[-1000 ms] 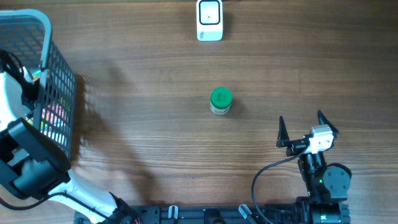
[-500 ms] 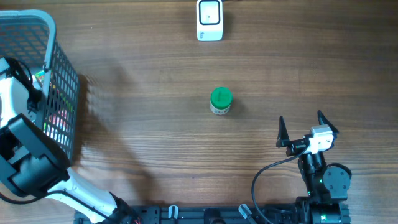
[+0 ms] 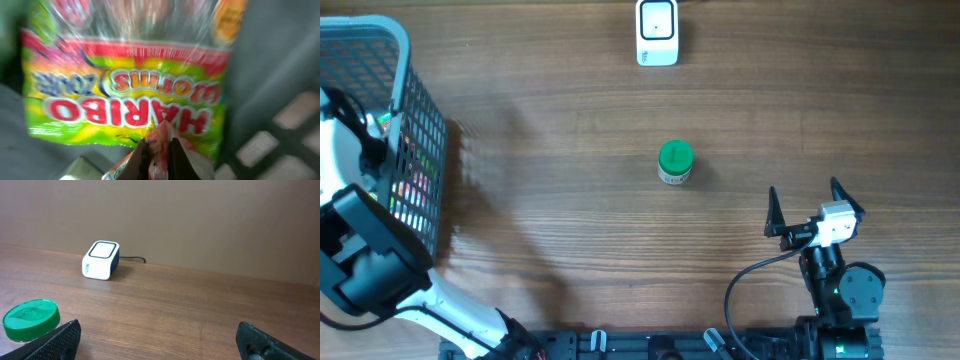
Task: Scan the item barcode
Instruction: 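Grasp the small pink-white box in the basket with the left gripper, then carry the box past the scanner and place it beside the jar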
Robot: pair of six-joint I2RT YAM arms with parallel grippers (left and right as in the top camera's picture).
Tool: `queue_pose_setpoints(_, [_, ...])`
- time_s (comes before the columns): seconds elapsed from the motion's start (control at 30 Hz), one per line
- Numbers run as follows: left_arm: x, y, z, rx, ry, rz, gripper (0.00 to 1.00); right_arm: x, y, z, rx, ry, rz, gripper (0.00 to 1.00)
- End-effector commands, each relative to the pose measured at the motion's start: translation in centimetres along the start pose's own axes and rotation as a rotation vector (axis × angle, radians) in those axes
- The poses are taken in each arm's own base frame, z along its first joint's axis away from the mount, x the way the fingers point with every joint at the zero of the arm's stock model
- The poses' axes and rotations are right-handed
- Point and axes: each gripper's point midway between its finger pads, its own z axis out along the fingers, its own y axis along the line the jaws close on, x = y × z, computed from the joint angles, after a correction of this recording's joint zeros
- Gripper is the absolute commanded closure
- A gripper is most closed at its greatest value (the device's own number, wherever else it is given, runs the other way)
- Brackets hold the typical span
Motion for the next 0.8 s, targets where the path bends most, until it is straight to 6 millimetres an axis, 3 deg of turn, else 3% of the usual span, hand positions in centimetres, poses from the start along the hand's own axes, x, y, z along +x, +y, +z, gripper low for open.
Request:
queue_pose_setpoints(0.0, [-5.2,-0.5,-6.8,0.027,-0.208,-0.056,0.96,-0.1,-0.2,0.0,0.011,-0.005,-0.009,0.00])
queue_pose_setpoints(0.1, [-7.9,-0.8,-14.2,0.076,-0.390,-0.196,0.96,-0.1,-0.2,0.0,0.011,-0.005,-0.009,0.00])
queue_pose_setpoints(0.2, [-8.2,-2.0,-20.6,0.208,-0.521,-0.323,0.96,-0.1,-0.2,0.0,0.011,-0.005,-0.009,0.00])
queue_pose_setpoints(0.27, [-7.5,-4.4,-24.4,0.370,-0.570,-0.336,0.96,-0.1,-0.2,0.0,0.011,-0.005,-0.010,0.00])
queue_pose_setpoints(0.37, [-4.3,-11.3,-30.3,0.651,-0.588,-0.164,0.96,-0.1,-0.2,0.0,0.011,-0.005,-0.009,0.00])
queue_pose_setpoints(0.4, [-3.2,-13.2,-31.3,0.684,-0.590,-0.114,0.96,-0.1,-0.2,0.0,0.011,-0.005,-0.009,0.00])
queue_pose_setpoints(0.5, [0.2,-19.4,-32.5,0.753,-0.554,0.064,0.96,-0.1,-0.2,0.0,0.011,-0.005,-0.009,0.00])
queue_pose_setpoints(0.57, [2.9,-23.8,-31.8,0.749,-0.523,0.210,0.96,-0.1,-0.2,0.0,0.011,-0.004,-0.009,0.00])
queue_pose_setpoints(0.6, [3.7,-25.0,-31.1,0.724,-0.510,0.237,0.96,-0.1,-0.2,0.0,0.011,-0.005,-0.009,0.00])
queue_pose_setpoints(0.73, [7.7,-29.3,-25.4,0.527,-0.439,0.316,0.96,-0.1,-0.2,0.0,0.011,-0.005,-0.010,0.00])
queue_pose_setpoints(0.77, [9.6,-30.5,-22.7,0.471,-0.389,0.325,0.96,-0.1,-0.2,0.0,0.011,-0.005,-0.009,0.00])
